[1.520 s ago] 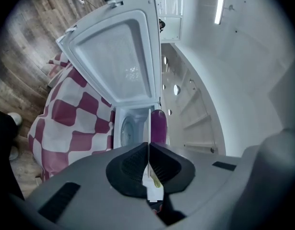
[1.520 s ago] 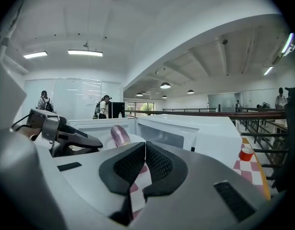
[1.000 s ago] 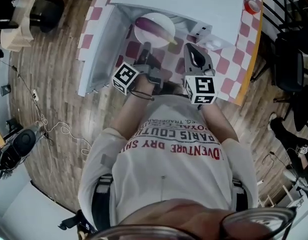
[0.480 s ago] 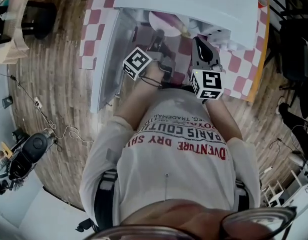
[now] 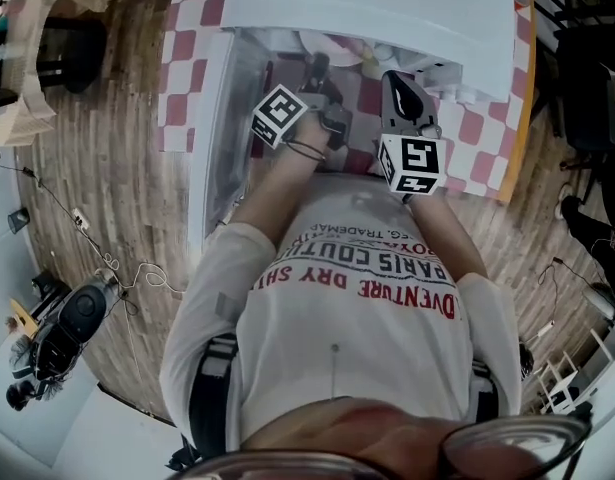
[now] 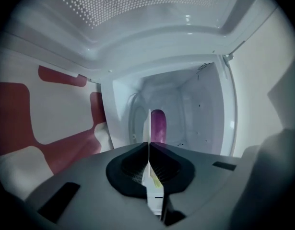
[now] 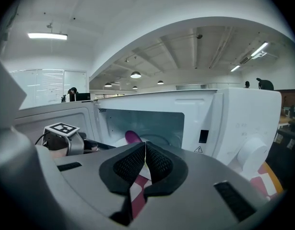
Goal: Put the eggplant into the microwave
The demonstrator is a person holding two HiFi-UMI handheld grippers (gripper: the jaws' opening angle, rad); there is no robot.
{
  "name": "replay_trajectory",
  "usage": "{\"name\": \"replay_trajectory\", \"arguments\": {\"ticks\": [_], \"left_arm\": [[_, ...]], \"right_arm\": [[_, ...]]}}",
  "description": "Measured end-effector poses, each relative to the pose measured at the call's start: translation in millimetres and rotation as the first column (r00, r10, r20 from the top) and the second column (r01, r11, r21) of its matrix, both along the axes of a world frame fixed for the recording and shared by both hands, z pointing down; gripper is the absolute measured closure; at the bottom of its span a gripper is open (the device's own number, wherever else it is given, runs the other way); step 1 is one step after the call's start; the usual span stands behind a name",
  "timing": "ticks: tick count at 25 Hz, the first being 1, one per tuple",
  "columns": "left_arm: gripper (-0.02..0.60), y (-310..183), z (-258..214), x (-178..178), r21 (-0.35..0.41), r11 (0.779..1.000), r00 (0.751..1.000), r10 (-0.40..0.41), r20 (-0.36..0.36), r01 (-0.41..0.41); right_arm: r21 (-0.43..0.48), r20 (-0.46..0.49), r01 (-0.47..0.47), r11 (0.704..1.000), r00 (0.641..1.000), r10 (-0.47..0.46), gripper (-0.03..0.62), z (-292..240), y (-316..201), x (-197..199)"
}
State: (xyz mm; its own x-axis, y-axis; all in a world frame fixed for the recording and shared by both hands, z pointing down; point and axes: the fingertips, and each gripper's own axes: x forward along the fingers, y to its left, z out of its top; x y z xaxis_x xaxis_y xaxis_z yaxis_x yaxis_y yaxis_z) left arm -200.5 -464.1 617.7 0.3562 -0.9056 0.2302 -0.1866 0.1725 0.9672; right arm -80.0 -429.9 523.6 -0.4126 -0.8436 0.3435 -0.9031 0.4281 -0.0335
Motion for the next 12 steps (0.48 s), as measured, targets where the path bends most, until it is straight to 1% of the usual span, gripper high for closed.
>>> {"name": "replay_trajectory", "arguments": {"ticks": [6,12], "left_arm": [[0.552,-11,14,-1,-0.012,1.000,1.000,0.006,0.021,-0.006],[0.552,-17,23,-3,-0.042,0.999,1.000,-0.010,-0.002,0.010]], "right_arm": [[0.012,-0.002,-0.018,1.000,1.000,0.018,0.568,6,-11,-1],[0.016,0.003,-0.025,1.000,1.000,0.025,0.568,8,-20,-5]]}}
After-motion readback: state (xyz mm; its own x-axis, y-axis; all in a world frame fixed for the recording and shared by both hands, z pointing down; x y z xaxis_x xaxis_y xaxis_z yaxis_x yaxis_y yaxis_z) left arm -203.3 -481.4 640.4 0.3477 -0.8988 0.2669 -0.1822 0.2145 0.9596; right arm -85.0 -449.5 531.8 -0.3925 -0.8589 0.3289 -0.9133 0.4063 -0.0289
